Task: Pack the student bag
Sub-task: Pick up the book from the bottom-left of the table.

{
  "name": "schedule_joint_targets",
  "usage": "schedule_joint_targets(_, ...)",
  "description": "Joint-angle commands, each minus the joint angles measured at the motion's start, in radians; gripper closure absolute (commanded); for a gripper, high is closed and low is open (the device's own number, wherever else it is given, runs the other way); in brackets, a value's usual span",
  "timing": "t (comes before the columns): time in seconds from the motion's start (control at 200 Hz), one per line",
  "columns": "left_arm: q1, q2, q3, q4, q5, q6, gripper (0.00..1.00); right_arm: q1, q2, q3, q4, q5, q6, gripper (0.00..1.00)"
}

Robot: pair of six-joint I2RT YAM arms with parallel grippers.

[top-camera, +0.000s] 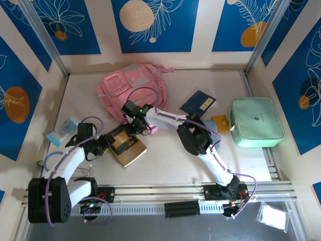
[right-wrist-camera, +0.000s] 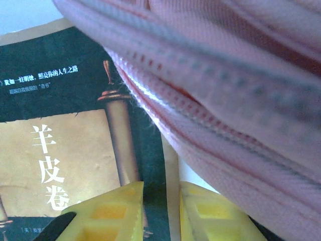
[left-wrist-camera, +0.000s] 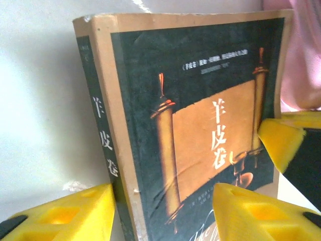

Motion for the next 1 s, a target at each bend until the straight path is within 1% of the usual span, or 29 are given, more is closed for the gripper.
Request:
schedule_joint_targets(0.0,0.003,0.016,-0.024,0.037,-0.022,-0.045,0.45,-0.004,0.096,-0.034,-0.056,0.048,0.024,0.79)
schedule_joint_targets(0.145,0.005,0.045,-0.045,0.094,0.022,-0.078,0.44,-0.005,0.096,-0.04,-0.051,0.042,0.025,0.8)
schedule_joint_targets(0.245,0.006,0.065,-0.044,0.084,0.011,-0.083,0.44,-0.004,0.097,-0.041,-0.049,0.039,0.026,0.8)
schedule_joint_targets(0.395,0.006,0.073,-0.054,0.133,0.055,-0.093,0.45,-0.005,0.096,-0.04,-0.049,0.038,0.027,0.8)
schedule_joint_targets(0.535,0.006,0.052,-0.052,0.173,0.097,-0.089,0.49,-0.004,0.096,-0.042,-0.048,0.032,0.024,0.8)
schedule_joint_targets(0.705,0.006,-0.026,-0.037,0.188,0.139,-0.077,0.56,-0.003,0.095,-0.043,-0.047,0.027,0.022,0.8)
schedule_joint_targets(0.785,0.005,-0.045,-0.033,0.194,0.156,-0.077,0.57,-0.004,0.096,-0.042,-0.046,0.026,0.021,0.8)
schedule_joint_targets(0.875,0.005,-0.036,-0.032,0.211,0.167,-0.081,0.61,-0.002,0.099,-0.043,-0.045,0.022,0.018,0.8)
schedule_joint_targets(0.995,0.005,0.015,-0.014,0.199,0.164,-0.068,0.71,0.0,0.097,-0.044,-0.044,0.014,0.015,0.79)
